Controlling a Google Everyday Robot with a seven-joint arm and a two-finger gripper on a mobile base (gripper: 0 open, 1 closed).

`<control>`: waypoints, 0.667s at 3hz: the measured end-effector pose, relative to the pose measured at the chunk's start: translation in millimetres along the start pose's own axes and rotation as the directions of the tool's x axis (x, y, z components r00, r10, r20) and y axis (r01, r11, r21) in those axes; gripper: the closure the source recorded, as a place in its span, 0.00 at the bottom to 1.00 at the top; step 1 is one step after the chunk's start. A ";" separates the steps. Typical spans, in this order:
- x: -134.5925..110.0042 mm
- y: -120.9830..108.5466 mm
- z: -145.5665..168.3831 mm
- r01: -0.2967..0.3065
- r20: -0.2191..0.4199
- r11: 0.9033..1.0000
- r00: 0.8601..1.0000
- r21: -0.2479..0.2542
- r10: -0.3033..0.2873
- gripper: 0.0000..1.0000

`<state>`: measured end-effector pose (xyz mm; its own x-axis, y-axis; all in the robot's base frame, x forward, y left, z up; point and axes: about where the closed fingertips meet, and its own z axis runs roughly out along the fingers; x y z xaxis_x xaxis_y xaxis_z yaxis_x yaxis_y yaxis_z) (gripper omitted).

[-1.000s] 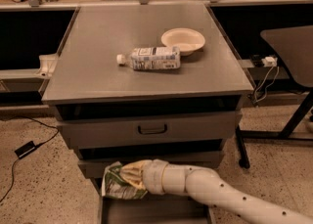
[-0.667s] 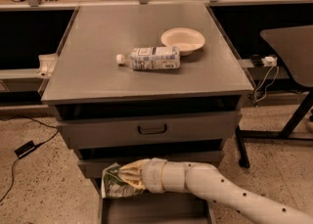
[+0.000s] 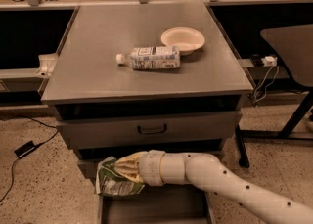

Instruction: Pick green jalapeno chip bag from bottom drawer and place on counter

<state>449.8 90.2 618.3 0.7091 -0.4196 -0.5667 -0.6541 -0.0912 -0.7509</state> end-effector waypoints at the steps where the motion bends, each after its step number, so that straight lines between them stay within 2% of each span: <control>1: -57.2 -57.0 -19.4 0.144 0.043 0.990 0.989 -0.004 -0.143 1.00; 2: -110.7 -117.5 -29.5 0.255 0.069 0.967 0.965 -0.012 -0.254 1.00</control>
Offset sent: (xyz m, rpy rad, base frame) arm -0.0048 0.0561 0.2691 -0.0958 -0.3383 0.2182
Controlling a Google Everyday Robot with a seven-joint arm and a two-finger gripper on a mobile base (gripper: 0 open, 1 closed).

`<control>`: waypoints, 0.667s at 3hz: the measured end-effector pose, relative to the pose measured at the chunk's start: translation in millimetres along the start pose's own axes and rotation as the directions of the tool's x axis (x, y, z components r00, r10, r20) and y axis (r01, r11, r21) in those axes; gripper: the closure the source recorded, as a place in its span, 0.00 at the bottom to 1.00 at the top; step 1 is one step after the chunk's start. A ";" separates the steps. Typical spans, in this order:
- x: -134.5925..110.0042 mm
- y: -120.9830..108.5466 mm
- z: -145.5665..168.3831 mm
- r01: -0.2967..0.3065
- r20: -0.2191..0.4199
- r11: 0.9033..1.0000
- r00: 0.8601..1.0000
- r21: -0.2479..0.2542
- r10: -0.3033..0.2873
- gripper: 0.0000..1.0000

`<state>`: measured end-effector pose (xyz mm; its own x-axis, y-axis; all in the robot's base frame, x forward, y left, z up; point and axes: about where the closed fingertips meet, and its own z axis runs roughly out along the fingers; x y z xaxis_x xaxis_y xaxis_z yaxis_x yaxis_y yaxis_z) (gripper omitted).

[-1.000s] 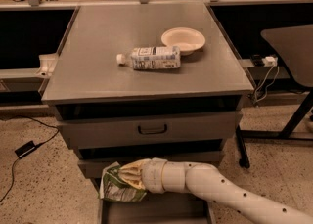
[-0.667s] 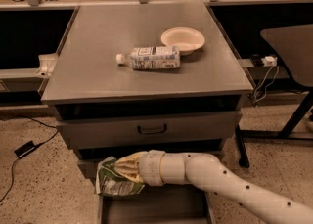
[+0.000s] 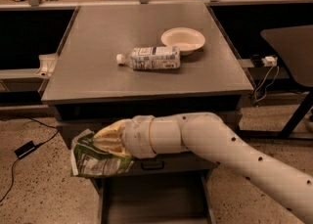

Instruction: Pick green jalapeno chip bag from bottom drawer and place on counter

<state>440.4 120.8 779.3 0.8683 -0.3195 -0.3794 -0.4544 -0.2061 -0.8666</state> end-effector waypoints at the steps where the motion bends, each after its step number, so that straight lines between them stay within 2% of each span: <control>1: -13.6 -66.3 -0.4 0.041 -0.010 0.999 0.999 -0.016 -0.041 1.00; 2: -36.8 -140.6 9.0 0.094 0.007 0.995 0.996 -0.032 -0.094 1.00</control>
Offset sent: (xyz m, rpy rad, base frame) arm 0.0661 0.0974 0.2453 -0.0403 -0.1429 0.0992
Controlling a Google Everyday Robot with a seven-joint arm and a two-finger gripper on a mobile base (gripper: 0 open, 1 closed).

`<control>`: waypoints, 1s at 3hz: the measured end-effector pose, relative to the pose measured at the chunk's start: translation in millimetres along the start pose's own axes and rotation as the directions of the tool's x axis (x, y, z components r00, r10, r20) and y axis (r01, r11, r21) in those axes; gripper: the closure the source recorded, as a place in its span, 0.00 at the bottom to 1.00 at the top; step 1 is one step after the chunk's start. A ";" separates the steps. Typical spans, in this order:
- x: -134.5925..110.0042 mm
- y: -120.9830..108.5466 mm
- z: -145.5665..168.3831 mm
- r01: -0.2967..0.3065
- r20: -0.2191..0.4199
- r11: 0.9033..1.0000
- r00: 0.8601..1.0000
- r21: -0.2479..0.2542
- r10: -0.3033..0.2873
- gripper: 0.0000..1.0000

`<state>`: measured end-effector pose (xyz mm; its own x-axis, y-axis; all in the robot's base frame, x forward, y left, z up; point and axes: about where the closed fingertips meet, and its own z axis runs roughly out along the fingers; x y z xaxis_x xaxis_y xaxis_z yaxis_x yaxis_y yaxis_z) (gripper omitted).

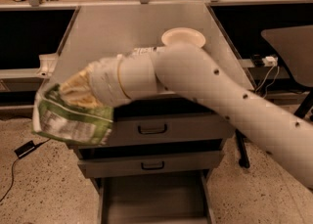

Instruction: Pick green jalapeno chip bag from bottom drawer and place on counter

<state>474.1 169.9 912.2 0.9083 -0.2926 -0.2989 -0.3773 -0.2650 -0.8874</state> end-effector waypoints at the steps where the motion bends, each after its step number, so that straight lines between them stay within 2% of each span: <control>1: -19.1 -66.9 9.1 0.064 0.027 0.998 0.998 0.006 -0.064 1.00; 2: -8.3 -128.1 17.3 0.059 0.010 0.996 0.998 0.061 -0.060 1.00; 3: 27.9 -178.2 23.9 -0.005 -0.050 0.987 0.999 0.161 0.014 1.00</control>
Offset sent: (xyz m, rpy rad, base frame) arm 0.1070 0.0739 0.1776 0.1420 -0.0751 -0.0758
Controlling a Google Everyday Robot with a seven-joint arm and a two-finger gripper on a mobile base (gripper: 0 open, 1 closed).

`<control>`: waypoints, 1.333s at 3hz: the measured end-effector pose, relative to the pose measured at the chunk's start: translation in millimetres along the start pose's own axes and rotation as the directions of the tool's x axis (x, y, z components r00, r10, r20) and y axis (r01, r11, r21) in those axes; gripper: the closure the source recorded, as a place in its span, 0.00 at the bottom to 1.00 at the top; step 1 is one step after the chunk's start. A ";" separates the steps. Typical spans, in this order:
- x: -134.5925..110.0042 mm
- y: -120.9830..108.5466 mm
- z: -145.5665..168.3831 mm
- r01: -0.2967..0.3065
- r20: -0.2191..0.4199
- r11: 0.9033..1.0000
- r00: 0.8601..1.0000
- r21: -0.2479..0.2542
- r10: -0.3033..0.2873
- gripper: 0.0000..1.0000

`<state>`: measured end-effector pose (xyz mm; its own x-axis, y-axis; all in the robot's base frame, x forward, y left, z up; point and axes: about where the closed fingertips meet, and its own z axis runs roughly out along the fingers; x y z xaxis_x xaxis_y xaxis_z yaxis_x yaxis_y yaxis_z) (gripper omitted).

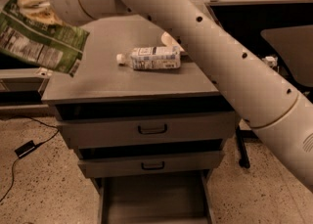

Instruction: Pick green jalapeno chip bag from bottom drawer and place on counter

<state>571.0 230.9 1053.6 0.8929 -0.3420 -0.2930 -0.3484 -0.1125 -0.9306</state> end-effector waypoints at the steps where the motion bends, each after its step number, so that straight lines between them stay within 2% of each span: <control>1: 46.6 -40.7 7.3 -0.093 -0.076 0.988 0.992 0.126 0.103 1.00; 2: 92.5 -59.2 -2.5 -0.114 -0.195 0.965 0.967 0.236 0.162 1.00; 3: 139.2 -57.7 -22.3 -0.074 -0.335 0.951 0.925 0.299 0.178 1.00; 4: 176.0 -50.2 -29.1 -0.154 -0.357 0.923 0.889 0.353 0.285 1.00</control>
Offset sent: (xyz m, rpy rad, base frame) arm 0.1608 -0.0659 0.0283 0.3193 0.1628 -0.5589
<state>737.3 149.2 1055.1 0.5927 -0.6696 -0.4477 -0.3586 0.2783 -0.8910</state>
